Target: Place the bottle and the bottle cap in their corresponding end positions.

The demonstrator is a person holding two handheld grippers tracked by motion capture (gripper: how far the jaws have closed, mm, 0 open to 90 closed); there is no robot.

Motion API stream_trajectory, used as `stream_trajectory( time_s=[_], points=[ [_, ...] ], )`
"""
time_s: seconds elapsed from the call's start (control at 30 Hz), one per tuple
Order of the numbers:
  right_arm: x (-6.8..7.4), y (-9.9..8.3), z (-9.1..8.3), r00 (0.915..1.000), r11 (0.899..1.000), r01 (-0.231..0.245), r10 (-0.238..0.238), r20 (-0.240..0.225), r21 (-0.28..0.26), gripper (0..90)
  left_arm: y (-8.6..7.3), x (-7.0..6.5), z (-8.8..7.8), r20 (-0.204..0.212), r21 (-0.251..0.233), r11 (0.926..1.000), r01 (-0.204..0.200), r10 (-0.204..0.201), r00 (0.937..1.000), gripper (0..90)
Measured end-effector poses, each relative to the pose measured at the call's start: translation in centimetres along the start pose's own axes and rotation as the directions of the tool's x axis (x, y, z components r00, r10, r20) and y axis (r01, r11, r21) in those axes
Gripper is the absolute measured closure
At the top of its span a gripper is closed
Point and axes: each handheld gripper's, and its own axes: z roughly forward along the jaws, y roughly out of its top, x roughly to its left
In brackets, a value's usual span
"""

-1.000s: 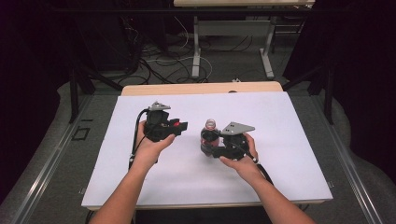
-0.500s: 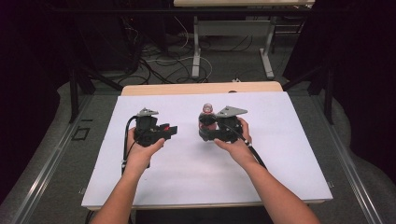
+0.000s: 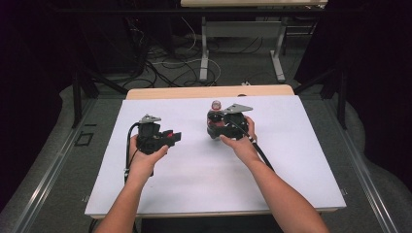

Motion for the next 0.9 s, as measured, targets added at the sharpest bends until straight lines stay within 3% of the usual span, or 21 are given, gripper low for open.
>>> stream_trajectory(
  time_s=[0.17,0.5,0.9],
  points=[
    [0.2,-0.4,0.6,0.9998,1.000,0.009,-0.009,0.016,0.012,32.7,-0.1,0.2,0.0,-0.003,0.018,0.9998,-0.002,0.002,1.0000,60.9],
    [0.9,-1.6,1.4,0.9994,1.000,0.013,-0.013,0.031,0.021,32.4,-0.3,0.4,0.1,-0.002,0.009,0.9999,0.011,-0.011,0.9999,60.9],
    [1.0,-2.9,1.7,0.9994,1.000,0.006,-0.006,0.035,-0.002,29.3,-0.5,0.1,0.6,-0.001,0.030,0.9995,0.000,0.000,1.0000,60.9]
  ],
)
